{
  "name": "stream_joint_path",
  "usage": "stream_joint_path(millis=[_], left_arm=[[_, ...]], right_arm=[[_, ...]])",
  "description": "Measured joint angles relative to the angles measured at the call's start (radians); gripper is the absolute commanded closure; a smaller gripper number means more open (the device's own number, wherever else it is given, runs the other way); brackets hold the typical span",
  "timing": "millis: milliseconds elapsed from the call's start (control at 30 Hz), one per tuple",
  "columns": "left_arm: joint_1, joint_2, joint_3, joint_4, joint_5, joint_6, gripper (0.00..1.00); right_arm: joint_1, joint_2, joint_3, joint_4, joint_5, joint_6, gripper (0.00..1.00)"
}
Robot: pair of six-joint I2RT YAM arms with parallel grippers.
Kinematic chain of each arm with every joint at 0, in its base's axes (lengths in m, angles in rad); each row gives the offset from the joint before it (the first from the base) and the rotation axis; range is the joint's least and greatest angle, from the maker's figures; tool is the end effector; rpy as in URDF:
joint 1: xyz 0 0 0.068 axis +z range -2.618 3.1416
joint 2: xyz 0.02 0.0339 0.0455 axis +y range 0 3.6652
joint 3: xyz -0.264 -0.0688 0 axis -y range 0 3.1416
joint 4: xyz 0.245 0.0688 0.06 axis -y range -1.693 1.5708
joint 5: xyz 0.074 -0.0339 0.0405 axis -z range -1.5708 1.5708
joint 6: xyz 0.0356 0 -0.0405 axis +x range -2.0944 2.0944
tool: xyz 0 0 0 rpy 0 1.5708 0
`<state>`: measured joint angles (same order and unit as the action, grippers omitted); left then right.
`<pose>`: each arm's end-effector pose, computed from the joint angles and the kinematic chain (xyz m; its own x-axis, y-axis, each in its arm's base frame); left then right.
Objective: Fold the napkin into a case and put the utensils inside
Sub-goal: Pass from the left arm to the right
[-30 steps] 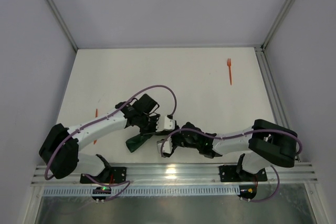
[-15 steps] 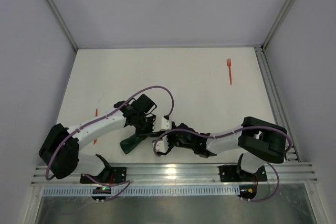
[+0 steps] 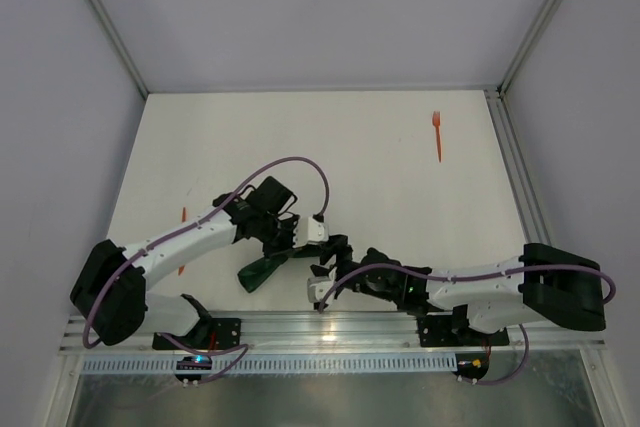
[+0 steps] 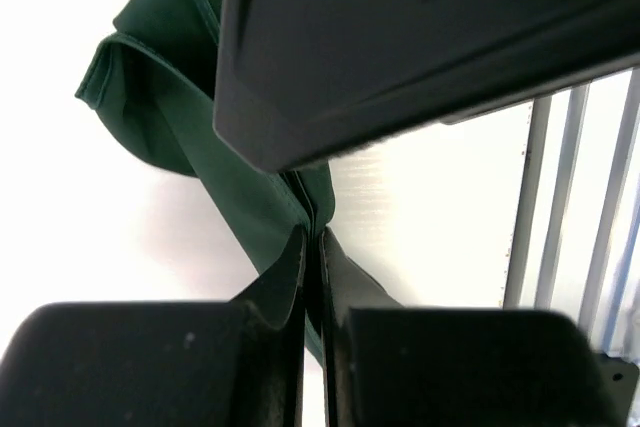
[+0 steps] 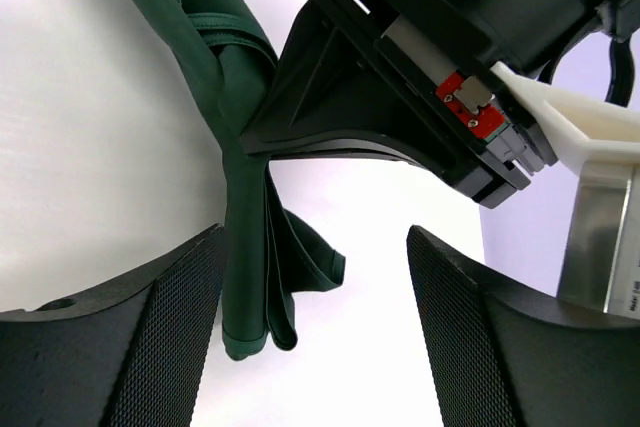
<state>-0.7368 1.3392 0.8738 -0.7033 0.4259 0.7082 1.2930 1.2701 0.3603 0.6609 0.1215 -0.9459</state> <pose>0.1730 -0.1768 0.2162 -0.0418 0.8377 -0.5445 0.9990 0.0276 -0.0342 0.0715 0.2349 0.1822 0.7085 -0.4510 -0.5428 -0.5944 0.0332 -0.8035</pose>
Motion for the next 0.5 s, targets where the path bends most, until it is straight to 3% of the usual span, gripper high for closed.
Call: stream_joint_path(millis=[167, 500], left_arm=[[0.005, -0.003, 0.003, -0.004, 0.024, -0.010, 1.00], [0.006, -0.003, 0.013, -0.009, 0.076, -0.024, 1.00]], right_arm=[[0.000, -0.014, 0.000, -0.019, -0.001, 0.005, 0.23], [-0.005, 0.109, 0.079, -0.108, -0.010, 0.042, 0.22]])
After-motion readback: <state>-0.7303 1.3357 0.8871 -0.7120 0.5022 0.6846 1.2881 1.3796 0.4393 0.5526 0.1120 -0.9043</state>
